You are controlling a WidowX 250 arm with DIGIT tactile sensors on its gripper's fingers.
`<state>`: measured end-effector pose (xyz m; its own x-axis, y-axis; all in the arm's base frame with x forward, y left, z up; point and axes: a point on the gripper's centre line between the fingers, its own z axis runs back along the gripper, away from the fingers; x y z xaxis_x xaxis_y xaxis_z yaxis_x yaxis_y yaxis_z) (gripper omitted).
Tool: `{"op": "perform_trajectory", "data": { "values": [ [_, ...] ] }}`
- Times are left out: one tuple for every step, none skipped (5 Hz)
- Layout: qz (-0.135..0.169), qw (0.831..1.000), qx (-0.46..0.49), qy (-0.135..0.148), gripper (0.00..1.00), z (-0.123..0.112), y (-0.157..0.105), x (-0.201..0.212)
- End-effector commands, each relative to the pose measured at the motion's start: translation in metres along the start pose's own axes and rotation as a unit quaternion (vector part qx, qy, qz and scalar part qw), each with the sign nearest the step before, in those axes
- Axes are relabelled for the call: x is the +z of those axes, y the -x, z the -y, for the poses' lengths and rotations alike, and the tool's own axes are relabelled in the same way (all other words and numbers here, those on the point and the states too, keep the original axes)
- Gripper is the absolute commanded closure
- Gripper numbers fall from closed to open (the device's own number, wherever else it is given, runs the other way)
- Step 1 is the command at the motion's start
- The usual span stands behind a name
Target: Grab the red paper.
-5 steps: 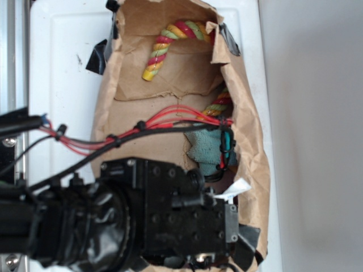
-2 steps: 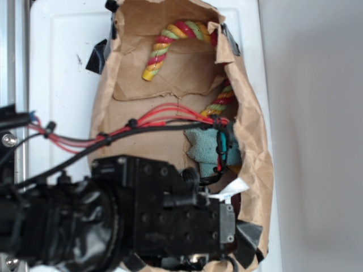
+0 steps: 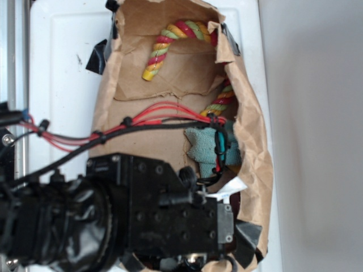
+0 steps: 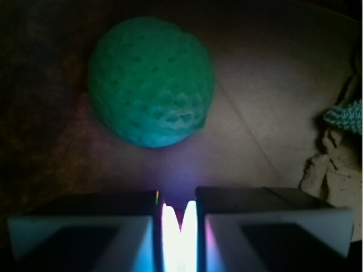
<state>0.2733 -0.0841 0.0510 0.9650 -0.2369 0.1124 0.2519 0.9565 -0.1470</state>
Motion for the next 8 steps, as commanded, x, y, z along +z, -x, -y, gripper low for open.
{"op": "perform_trajectory", "data": {
  "values": [
    [0.051, 0.994, 0.089, -0.049, 1.00, -0.047, 0.019, 0.046],
    [0.089, 0.983, 0.158, -0.037, 1.00, -0.072, 0.022, 0.075],
    [0.126, 0.970, 0.207, -0.030, 1.00, -0.086, 0.018, 0.103],
    [0.142, 0.965, 0.221, -0.032, 1.00, -0.092, 0.008, 0.121],
    [0.149, 0.964, 0.217, -0.038, 1.00, -0.090, 0.008, 0.136],
    [0.137, 0.974, 0.166, -0.073, 1.00, -0.081, 0.010, 0.141],
    [0.099, 0.983, 0.116, -0.097, 1.00, -0.065, 0.009, 0.143],
    [0.101, 0.985, 0.108, -0.084, 1.00, -0.057, 0.008, 0.147]
  ]
}}
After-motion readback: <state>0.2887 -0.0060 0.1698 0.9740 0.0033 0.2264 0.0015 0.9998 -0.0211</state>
